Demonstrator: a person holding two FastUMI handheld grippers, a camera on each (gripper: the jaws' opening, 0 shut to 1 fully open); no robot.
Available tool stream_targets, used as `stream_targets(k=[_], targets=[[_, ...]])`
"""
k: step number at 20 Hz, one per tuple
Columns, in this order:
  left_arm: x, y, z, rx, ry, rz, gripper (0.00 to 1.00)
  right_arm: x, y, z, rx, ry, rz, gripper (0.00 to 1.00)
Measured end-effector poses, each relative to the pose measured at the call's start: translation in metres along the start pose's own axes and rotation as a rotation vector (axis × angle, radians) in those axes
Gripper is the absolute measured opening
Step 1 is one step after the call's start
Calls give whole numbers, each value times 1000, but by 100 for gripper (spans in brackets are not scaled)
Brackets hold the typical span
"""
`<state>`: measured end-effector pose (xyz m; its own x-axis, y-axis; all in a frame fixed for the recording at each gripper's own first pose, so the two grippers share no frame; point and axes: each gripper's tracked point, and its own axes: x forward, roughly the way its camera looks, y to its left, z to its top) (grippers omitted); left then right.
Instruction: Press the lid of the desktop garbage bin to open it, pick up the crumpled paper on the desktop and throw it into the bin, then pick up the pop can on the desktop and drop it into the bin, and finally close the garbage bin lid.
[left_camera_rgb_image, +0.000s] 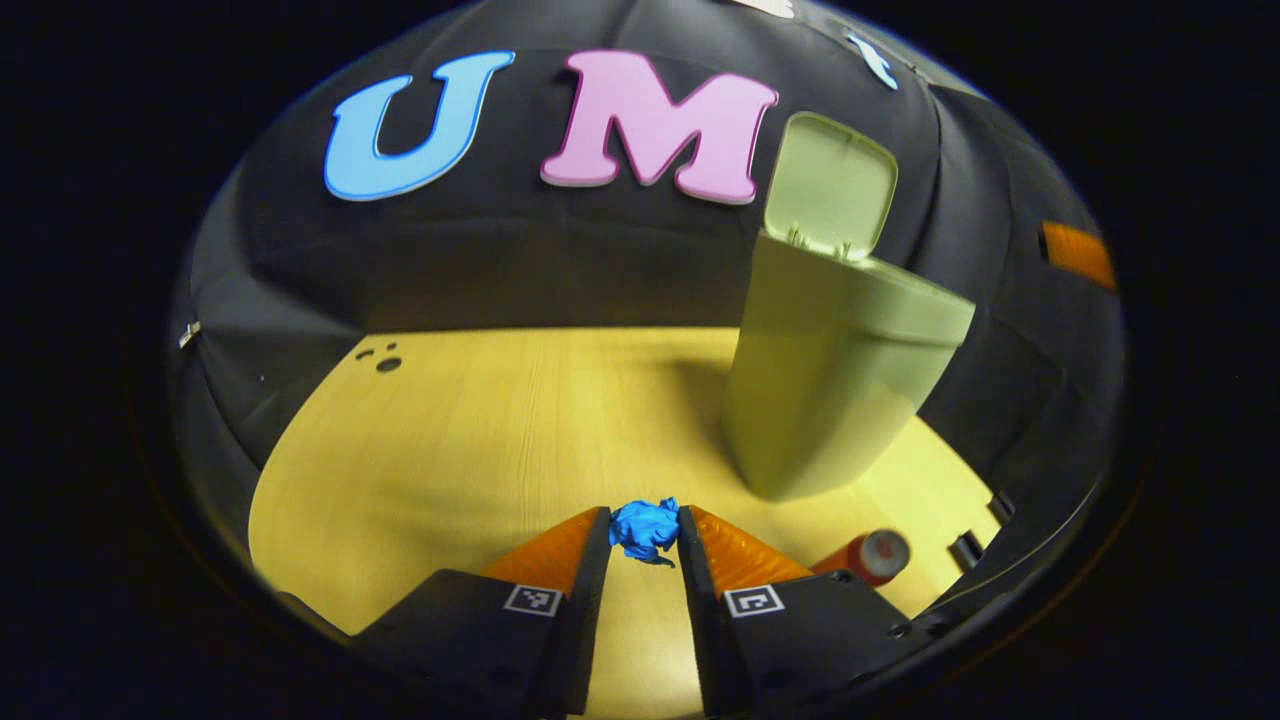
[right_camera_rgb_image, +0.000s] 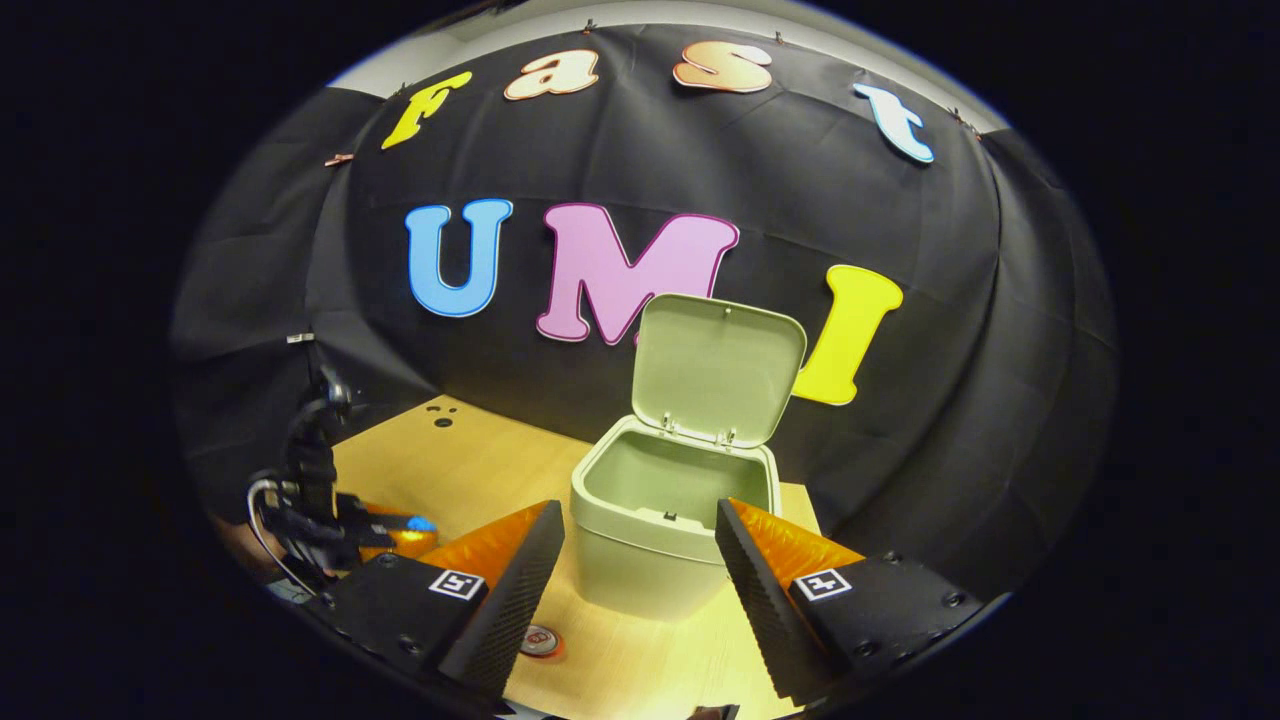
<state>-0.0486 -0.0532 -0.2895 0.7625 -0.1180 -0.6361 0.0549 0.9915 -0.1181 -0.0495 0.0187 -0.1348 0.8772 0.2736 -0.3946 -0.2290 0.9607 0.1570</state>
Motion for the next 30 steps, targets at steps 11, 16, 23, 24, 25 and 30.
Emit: stream_targets(k=[11, 16, 23, 24, 25, 30], targets=[[-6, -96, 180, 109, -299, -245, 44, -12, 20, -70, 70, 140, 21, 96], [22, -143, 207, 139, -328, -353, 44, -19, 15, -85, 101, 159, -15, 96], [77, -182, 184, 183, -221, -424, 44, -28, -2, -100, 149, 165, -92, 96], [83, -183, 181, 191, -210, -417, 44, -31, -5, -102, 152, 168, -100, 96], [88, -185, 179, 194, -203, -411, 45, -31, -7, -104, 155, 171, -106, 96], [97, -185, 169, 210, -171, -398, 58, -28, -9, -107, 170, 175, -110, 96]])
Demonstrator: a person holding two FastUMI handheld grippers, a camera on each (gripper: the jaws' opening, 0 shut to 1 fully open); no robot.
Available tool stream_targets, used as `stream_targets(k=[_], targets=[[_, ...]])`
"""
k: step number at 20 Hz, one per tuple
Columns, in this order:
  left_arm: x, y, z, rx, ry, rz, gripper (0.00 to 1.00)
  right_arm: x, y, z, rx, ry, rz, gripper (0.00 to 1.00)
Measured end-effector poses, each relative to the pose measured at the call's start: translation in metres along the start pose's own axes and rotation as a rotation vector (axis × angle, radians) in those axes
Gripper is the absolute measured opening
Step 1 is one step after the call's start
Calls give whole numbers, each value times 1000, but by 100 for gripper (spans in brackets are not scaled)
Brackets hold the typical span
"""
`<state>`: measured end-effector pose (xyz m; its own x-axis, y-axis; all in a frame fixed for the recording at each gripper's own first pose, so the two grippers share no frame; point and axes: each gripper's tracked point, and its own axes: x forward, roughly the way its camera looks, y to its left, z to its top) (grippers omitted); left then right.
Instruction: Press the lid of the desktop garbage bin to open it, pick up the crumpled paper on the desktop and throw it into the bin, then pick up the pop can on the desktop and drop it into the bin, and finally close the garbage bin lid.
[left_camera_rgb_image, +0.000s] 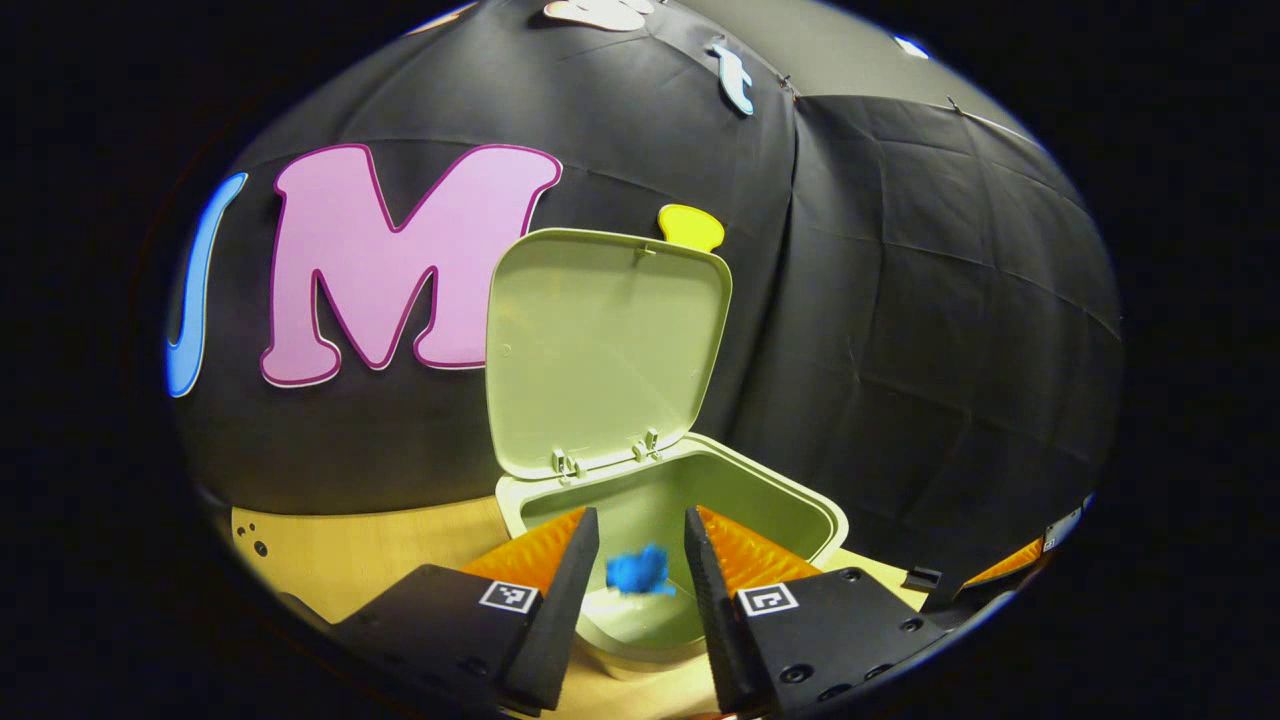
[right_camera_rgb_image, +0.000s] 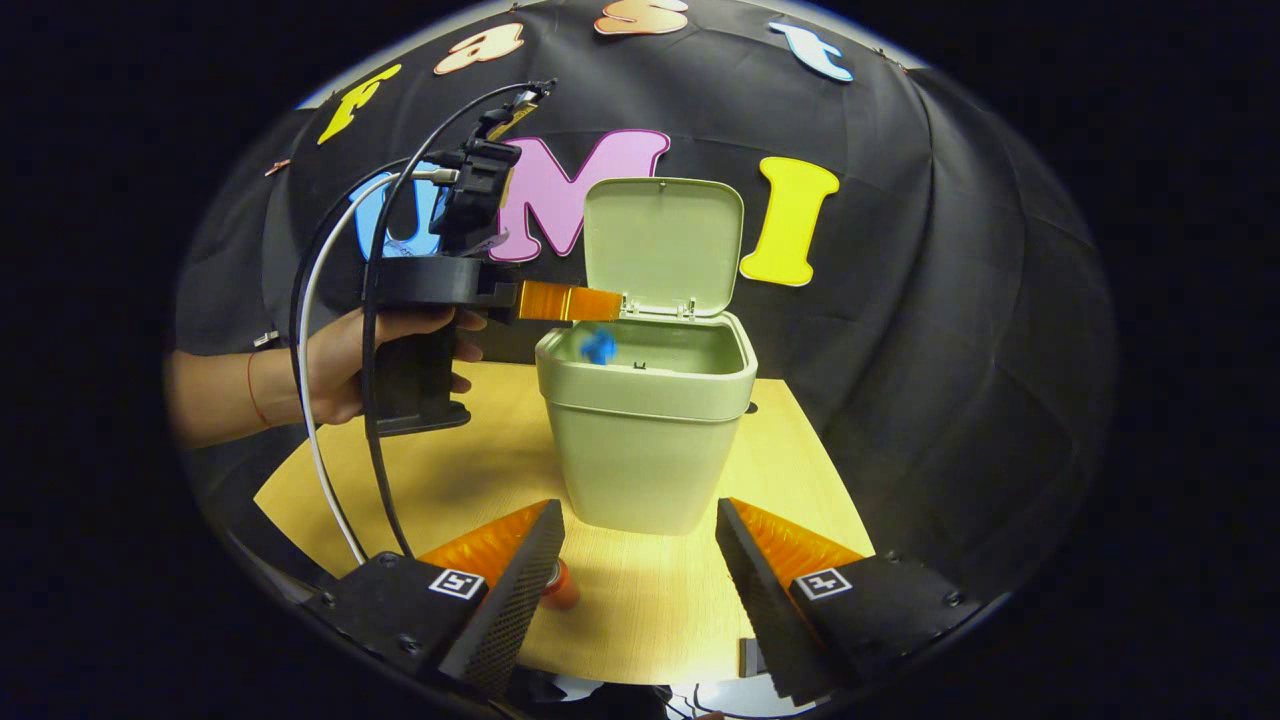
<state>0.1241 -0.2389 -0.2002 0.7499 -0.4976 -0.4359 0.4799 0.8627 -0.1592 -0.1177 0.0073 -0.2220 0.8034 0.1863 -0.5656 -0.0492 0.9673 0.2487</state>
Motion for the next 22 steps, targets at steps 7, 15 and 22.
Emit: stream_targets(k=[7, 15, 22], targets=[[-23, 12, 8, 6, -39, 49, 84, 3, 18, -6, -11, 19, 67, 96], [-92, 48, 18, 9, -108, 201, 95, 13, 59, -39, -76, 114, 199, 99], [-162, 76, -6, -7, -93, 281, 95, 50, 92, -96, -114, 219, 289, 99]])
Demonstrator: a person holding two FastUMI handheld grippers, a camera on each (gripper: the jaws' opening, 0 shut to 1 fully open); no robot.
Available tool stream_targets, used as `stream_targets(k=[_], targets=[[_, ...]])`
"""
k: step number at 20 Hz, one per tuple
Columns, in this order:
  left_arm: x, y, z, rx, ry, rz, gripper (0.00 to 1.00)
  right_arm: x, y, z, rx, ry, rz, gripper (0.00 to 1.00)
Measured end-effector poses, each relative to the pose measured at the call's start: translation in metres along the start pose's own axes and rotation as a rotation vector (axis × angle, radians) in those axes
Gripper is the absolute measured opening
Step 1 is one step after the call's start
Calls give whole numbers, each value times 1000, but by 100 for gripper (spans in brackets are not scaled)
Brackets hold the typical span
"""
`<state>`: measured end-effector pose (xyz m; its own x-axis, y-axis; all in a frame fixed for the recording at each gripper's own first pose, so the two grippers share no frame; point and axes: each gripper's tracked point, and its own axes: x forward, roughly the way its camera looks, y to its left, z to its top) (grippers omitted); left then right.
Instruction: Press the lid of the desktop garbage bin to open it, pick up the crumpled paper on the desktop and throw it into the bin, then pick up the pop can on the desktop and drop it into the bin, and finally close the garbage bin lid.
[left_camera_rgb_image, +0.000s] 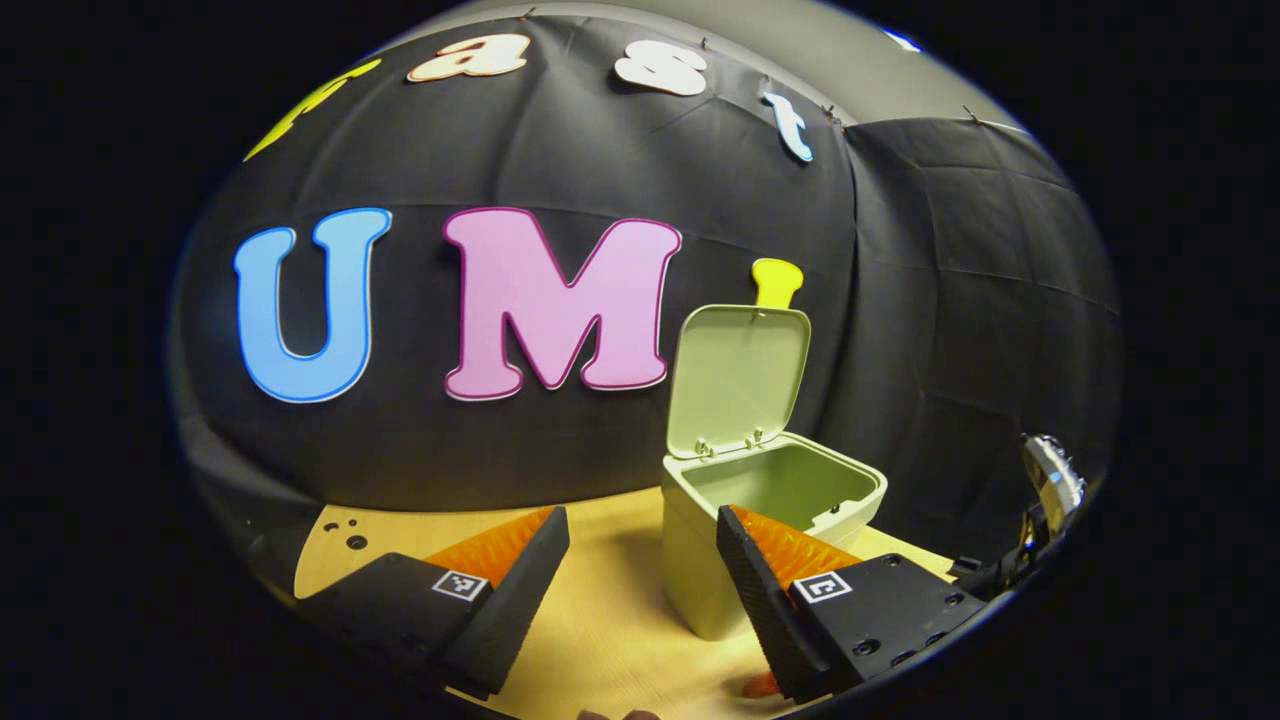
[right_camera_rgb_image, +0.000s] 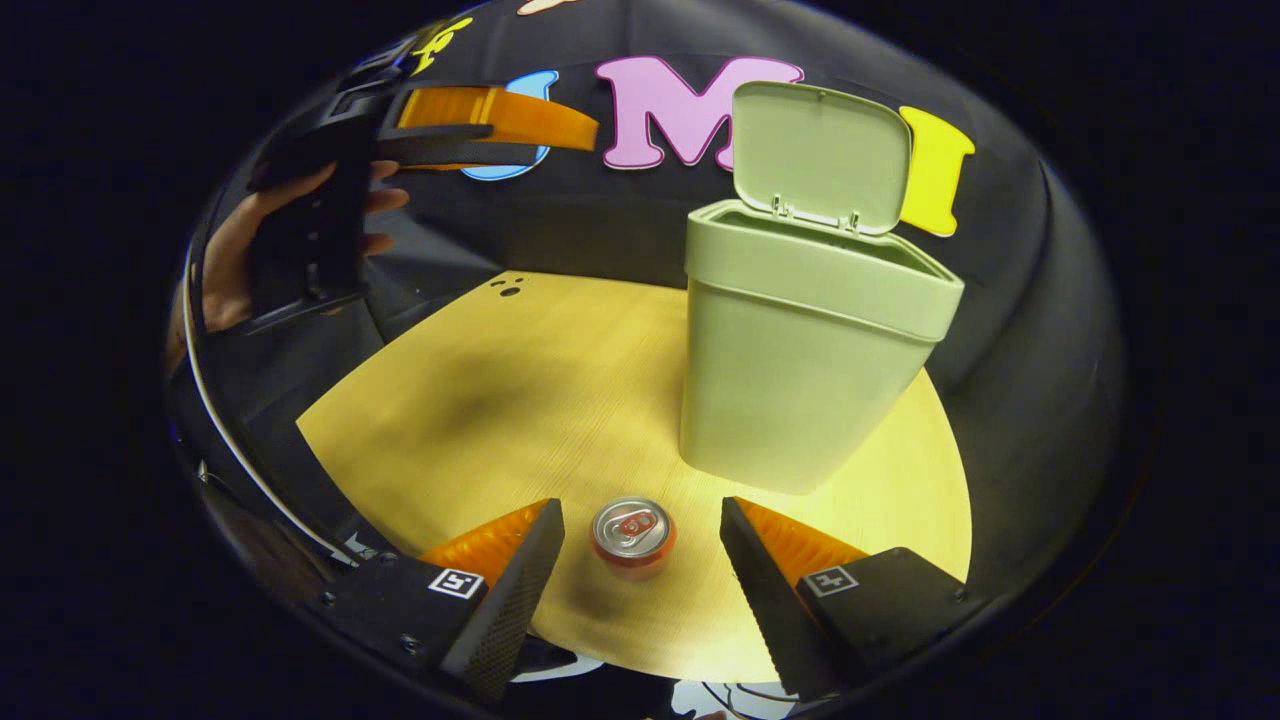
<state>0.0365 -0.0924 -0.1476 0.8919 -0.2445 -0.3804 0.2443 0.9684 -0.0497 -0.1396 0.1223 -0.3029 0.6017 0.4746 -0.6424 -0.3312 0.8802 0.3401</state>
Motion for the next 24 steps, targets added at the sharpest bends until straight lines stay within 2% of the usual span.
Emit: stream_targets(k=[7, 15, 16, 17, 18, 21, 24], targets=[[-40, 47, -27, -24, 51, 97, 95, 34, 6, -37, -34, 103, 28, 99], [-51, 66, -37, -39, 69, 131, 95, 59, 2, -57, -57, 178, 14, 99], [-52, 65, -37, -39, 67, 127, 95, 58, -2, -59, -54, 187, 0, 96], [-51, 64, -36, -37, 66, 126, 95, 57, -3, -58, -45, 185, -1, 80], [-50, 63, -36, -37, 66, 124, 95, 56, -2, -58, -39, 185, 2, 83], [-49, 60, -38, -45, 70, 119, 95, 50, -5, -53, -45, 174, 0, 83], [-47, 55, -38, -41, 72, 110, 95, 35, -6, -27, -44, 130, 5, 83]])
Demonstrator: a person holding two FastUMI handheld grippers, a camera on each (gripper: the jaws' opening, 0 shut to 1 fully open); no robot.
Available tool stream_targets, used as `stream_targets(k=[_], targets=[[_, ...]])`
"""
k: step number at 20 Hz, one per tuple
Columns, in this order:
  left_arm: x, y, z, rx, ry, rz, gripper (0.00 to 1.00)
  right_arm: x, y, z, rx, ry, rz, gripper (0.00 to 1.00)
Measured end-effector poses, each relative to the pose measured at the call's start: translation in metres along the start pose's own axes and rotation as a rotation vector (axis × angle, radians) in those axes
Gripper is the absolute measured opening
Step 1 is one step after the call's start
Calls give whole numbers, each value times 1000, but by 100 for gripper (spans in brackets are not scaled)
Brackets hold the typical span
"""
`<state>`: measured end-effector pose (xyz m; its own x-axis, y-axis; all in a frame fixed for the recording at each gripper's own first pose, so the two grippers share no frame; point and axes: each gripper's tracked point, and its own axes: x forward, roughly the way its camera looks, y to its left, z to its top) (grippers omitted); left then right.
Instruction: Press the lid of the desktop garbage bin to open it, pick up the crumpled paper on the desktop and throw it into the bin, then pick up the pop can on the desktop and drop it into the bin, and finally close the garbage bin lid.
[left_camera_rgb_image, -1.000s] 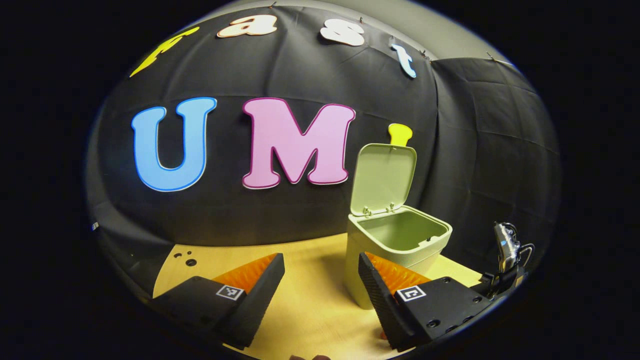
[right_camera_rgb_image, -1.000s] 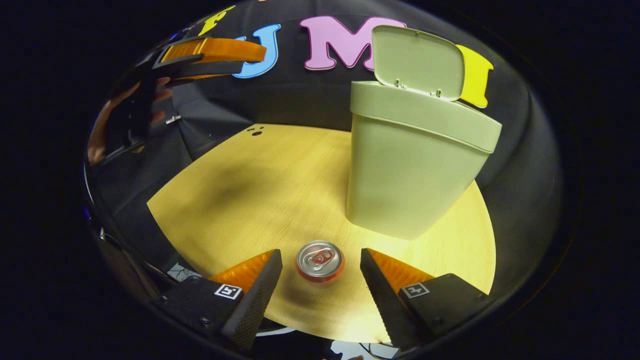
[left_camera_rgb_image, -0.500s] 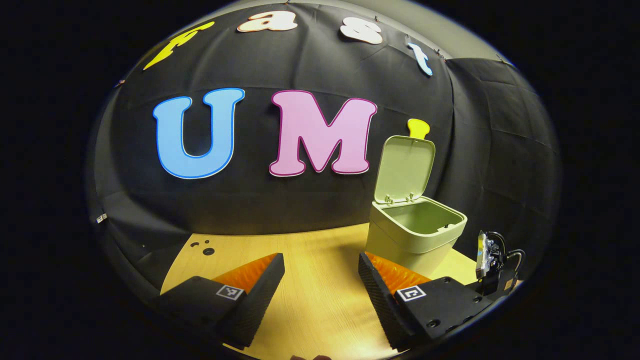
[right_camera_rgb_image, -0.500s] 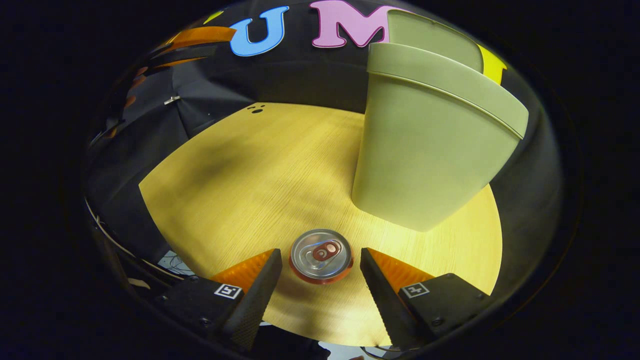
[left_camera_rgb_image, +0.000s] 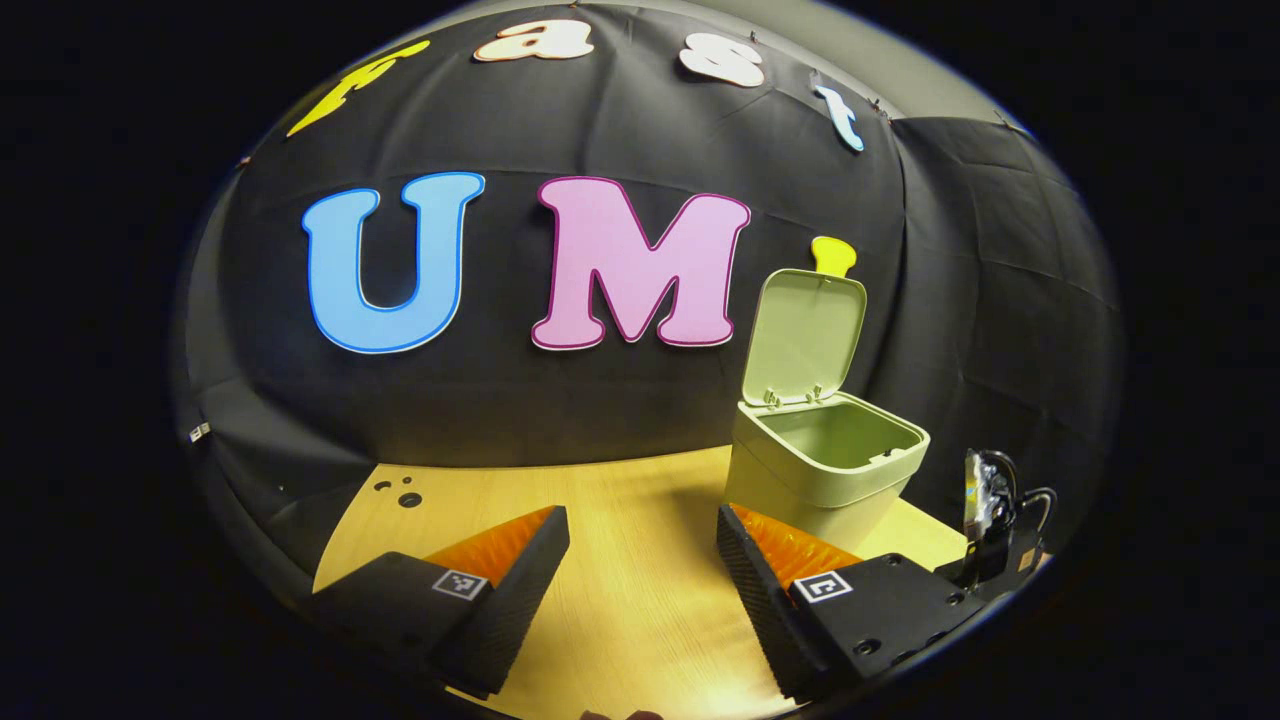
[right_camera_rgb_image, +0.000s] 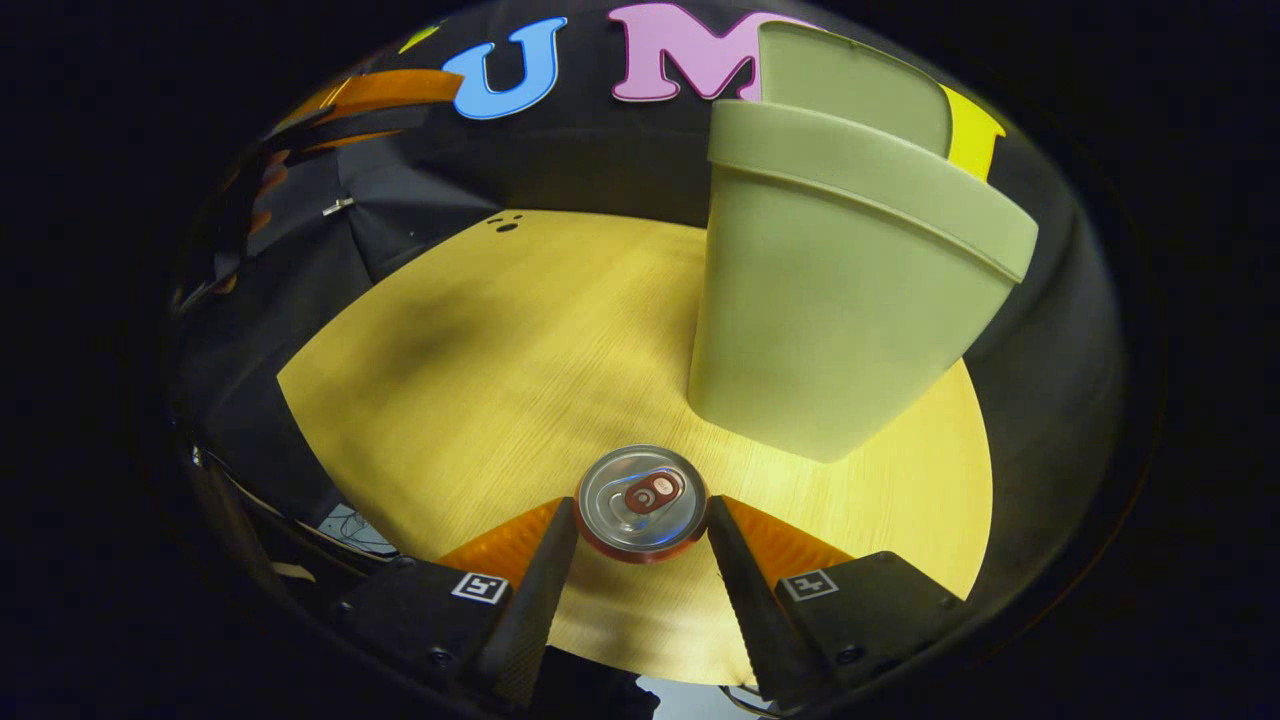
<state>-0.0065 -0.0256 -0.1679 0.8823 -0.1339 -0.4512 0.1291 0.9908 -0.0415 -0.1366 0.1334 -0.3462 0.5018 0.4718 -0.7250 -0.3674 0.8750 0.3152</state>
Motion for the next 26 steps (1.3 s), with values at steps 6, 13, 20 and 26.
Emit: stream_targets(k=[6, 13, 20, 26], targets=[[4, -7, 0, -22, 1, -17, 95, -63, -9, 101, 30, -199, -7, 83], [6, -11, 6, 9, -15, -29, 95, -136, -23, 219, 110, -465, -18, 82], [3, -15, 4, 8, -14, -34, 95, -139, -97, 282, 44, -588, -172, 82], [-3, -10, 0, 9, -8, -15, 95, -85, -128, 290, 47, -547, -212, 82]])
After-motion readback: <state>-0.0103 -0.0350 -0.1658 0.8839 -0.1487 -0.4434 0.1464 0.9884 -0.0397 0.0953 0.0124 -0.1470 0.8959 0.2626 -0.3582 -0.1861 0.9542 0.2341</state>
